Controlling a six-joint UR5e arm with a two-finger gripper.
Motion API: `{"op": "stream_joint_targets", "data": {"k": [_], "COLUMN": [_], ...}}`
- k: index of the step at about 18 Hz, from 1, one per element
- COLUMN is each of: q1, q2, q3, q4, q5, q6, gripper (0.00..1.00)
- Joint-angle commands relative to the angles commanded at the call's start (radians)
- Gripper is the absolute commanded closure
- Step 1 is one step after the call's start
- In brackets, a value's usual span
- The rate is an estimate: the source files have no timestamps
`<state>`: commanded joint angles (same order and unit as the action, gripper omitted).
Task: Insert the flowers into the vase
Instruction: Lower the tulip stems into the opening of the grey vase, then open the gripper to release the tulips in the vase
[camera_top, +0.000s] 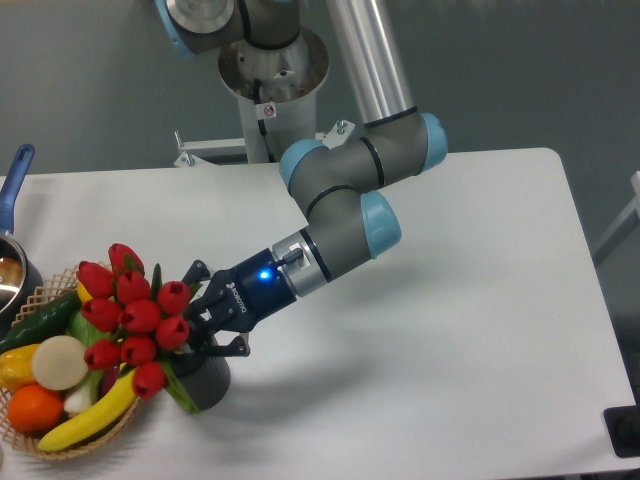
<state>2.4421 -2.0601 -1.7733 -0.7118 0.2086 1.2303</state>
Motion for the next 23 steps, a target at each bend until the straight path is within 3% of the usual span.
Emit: {"op": "stream_joint_targets", "data": {"k": [6, 10, 23], "q1": [0.008, 0.017, 0.074], "q2": [0.003, 0.014, 0.058], "q3": [-0.028, -0.051, -0.091], "q4": [0.002, 0.0, 0.0], "q5": [0.0, 0.0, -0.002], "q6": [0.0, -0.002, -0.003], "gripper": [0.26, 0.01, 0.0]}}
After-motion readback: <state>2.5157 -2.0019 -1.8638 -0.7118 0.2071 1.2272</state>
